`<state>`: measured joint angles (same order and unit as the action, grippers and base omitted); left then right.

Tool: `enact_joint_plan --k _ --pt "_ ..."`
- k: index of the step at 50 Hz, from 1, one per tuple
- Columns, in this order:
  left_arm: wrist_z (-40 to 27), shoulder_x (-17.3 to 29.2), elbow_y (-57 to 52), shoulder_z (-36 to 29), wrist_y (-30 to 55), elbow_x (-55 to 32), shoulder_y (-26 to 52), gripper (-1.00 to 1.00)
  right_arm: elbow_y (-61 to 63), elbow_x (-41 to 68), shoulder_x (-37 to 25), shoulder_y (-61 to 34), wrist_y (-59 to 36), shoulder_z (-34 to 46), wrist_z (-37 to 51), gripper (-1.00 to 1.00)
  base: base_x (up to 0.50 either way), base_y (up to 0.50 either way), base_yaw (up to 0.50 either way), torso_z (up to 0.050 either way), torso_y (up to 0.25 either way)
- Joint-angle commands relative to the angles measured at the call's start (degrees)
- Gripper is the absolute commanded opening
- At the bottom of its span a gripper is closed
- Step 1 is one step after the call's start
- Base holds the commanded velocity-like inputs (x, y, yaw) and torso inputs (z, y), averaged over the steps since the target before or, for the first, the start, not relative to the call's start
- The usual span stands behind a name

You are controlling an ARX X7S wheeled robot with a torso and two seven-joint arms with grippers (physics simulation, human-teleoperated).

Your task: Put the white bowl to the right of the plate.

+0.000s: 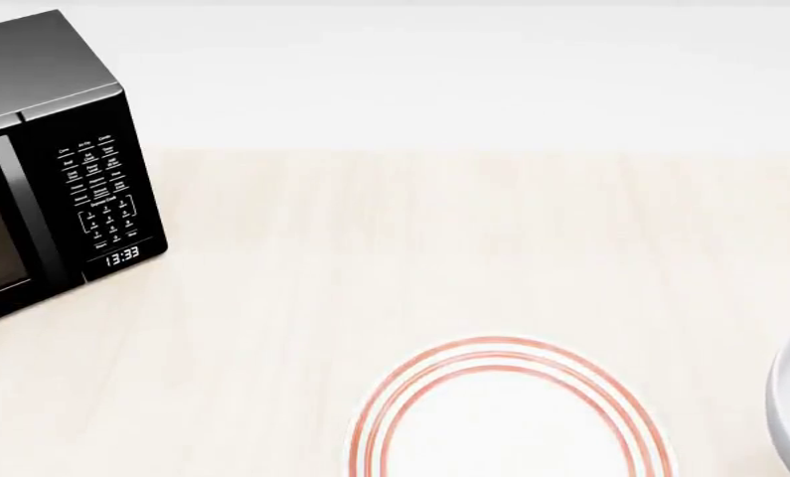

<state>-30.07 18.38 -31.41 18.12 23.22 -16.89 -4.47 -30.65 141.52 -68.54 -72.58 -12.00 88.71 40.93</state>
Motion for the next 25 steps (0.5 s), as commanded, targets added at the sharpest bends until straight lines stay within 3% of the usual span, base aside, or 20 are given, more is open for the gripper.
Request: enact_joint_plan --k 1,25 --pt "-0.13 0.11 -0.07 -0.23 -0.22 0.04 -0.18 1.0 -1.23 -1.2 0.6 -0.04 0.22 -0.77 -1.3 -1.0 0.0 0.0 0.0 0.0 0.0" --pt "-0.4 0.42 -0.35 -0.59 -0.2 -0.15 -0.34 1.0 -1.69 -1.94 1.2 1.13 0.99 -0.75 -2.07 -1.0 0.0 0.0 0.0 0.0 0.001"
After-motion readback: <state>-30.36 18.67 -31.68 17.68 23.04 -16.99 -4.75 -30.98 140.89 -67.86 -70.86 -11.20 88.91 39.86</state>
